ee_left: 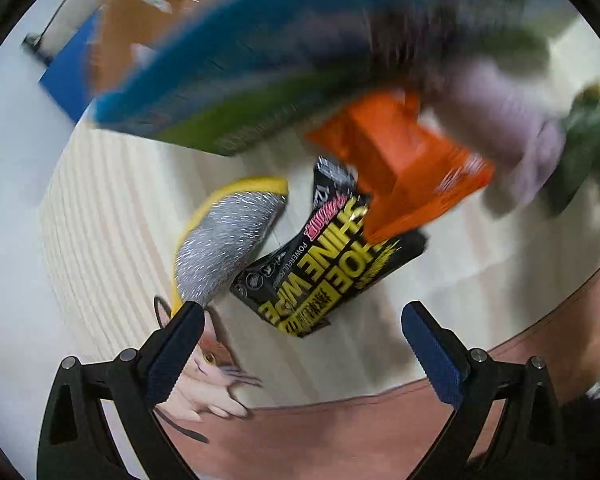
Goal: Organize soft objects
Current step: 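Grasp the SHOE SHINE WIPE pack with the left tool while the right tool grasps the milk carton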
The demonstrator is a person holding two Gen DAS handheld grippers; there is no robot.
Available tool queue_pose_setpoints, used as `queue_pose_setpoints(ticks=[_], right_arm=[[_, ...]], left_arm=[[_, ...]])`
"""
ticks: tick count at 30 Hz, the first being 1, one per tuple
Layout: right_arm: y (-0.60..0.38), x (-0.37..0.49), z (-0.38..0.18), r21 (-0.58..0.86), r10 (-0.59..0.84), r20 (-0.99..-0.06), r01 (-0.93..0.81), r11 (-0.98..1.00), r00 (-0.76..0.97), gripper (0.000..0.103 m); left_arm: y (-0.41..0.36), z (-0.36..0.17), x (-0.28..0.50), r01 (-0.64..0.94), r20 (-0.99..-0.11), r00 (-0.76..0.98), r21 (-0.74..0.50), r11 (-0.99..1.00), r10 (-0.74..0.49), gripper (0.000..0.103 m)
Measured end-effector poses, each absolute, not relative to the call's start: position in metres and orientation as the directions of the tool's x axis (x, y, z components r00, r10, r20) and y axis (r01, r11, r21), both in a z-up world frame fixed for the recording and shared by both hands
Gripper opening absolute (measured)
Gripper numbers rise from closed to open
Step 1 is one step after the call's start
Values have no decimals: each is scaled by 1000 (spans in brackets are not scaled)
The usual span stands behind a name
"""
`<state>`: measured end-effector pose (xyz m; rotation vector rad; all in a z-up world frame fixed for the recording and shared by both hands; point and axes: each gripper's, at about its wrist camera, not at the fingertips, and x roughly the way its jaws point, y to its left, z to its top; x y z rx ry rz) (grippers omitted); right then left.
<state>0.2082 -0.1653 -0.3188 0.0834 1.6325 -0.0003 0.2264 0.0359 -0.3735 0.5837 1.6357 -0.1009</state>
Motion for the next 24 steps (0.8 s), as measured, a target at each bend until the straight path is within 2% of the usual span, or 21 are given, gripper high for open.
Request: queue_pose_setpoints(ticks=[4, 6, 8, 9, 10, 13, 18, 23, 24], right_arm=[[-162, 204, -329, 30, 33, -997, 36, 999, -69, 103], [-164, 202, -332, 35, 38, -996, 48, 998, -76, 103], [-170, 202, -335, 35, 41, -996, 74, 997, -80, 103], [-174, 203, -338, 34, 42, -996, 91, 995, -81, 103], [-180, 202, -339, 32, 41, -996, 115, 993, -83, 103], [-201, 202, -341, 43, 60, -995, 189, 981, -84, 103], [-222, 207, -349, 47, 69, -995, 253, 966, -76, 102], [-235, 211, -364, 84, 118, -988, 295, 952, -101, 79], [-235, 210, -365, 65, 101, -989, 289, 955, -109, 65]], left_arm=[[32, -406, 231, 522, -912, -10, 345, 780, 410, 101], [28, -415, 233, 553, -920, -16, 318, 770, 391, 101], [26, -414, 235, 532, -929, -8, 310, 788, 370, 95], [27, -410, 236, 500, -945, -25, 271, 822, 327, 73], [29, -406, 237, 466, -957, -61, 225, 856, 284, 58], [43, -401, 236, 287, -973, -154, 121, 950, 171, 50], [73, -403, 218, -87, -957, -268, -89, 992, -109, 49], [78, -409, 199, -204, -933, -275, -180, 962, -233, 49], [79, -410, 199, -213, -930, -274, -187, 959, -243, 49]])
